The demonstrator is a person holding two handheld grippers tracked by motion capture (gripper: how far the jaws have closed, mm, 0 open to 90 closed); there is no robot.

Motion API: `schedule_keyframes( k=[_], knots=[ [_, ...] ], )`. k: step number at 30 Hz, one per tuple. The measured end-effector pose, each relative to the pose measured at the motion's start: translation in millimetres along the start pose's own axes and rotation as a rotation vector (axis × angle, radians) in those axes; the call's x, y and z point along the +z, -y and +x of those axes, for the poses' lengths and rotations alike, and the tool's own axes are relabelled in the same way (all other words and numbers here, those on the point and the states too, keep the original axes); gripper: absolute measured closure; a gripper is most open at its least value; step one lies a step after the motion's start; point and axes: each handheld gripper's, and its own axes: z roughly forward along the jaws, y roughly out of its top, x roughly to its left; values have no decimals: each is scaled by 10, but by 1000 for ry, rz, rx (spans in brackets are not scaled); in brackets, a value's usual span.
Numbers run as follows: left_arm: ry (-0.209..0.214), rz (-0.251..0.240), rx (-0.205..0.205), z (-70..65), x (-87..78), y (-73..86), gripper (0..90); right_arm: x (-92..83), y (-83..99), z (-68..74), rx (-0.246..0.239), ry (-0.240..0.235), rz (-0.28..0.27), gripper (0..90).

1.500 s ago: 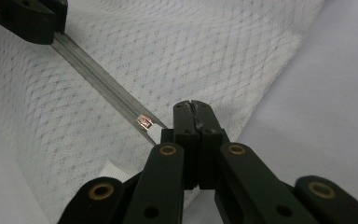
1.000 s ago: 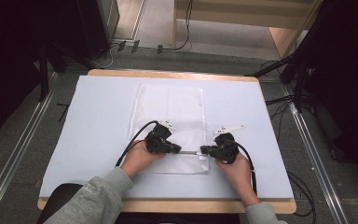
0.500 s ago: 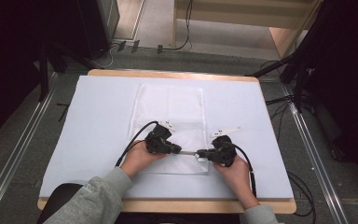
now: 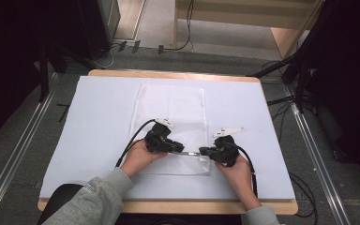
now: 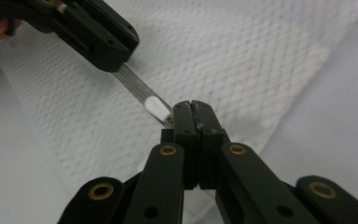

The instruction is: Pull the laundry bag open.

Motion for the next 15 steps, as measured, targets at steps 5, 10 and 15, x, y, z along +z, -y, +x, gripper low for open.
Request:
schedule_keyframes(
  k=[5, 10, 15],
  knots=[
    [29, 1, -7, -47, 64, -54, 771, -1, 46, -30, 6, 26, 20, 900],
    [33, 21, -15, -52, 143, -83, 746, 24, 83, -41, -1, 32, 16, 900],
    [25, 30, -41, -23, 197, -102, 736, 24, 114, -3, -27, 58, 1, 900]
  ],
)
